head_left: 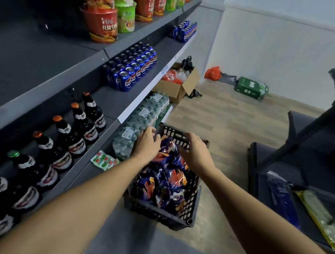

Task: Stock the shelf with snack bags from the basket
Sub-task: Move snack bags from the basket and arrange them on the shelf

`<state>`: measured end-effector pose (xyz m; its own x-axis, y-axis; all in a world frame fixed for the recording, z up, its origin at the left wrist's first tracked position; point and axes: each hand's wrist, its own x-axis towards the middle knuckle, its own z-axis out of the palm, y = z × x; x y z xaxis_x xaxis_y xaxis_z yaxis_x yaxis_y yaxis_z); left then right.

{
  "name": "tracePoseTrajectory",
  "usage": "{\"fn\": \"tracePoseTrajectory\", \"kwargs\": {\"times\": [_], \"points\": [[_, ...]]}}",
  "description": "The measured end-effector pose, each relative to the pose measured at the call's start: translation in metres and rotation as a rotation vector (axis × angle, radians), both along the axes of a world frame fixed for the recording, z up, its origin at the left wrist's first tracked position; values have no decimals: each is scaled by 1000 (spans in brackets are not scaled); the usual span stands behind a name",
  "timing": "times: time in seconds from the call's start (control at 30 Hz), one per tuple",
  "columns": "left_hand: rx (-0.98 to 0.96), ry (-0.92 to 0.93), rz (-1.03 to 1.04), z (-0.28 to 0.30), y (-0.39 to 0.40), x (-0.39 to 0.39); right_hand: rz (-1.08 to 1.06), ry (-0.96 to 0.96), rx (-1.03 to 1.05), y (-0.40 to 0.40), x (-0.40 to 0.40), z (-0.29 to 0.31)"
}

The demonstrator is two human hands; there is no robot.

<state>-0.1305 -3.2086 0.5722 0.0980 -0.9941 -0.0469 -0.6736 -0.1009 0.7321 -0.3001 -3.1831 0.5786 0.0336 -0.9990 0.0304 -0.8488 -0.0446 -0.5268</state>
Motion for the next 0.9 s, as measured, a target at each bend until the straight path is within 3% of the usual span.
{"fn": "tracePoseTrajectory", "kwargs": {"times": [0.4, 0.73, 0.9], "points": [[238, 2, 336, -129, -67, -66, 319, -61, 163, -120, -35, -137], [562, 71, 552, -250, -101, -84, 332, -61, 321, -149, -70, -219], [635, 222, 777, -280, -118, -79, 333, -51, 353, -155, -73, -242]]}}
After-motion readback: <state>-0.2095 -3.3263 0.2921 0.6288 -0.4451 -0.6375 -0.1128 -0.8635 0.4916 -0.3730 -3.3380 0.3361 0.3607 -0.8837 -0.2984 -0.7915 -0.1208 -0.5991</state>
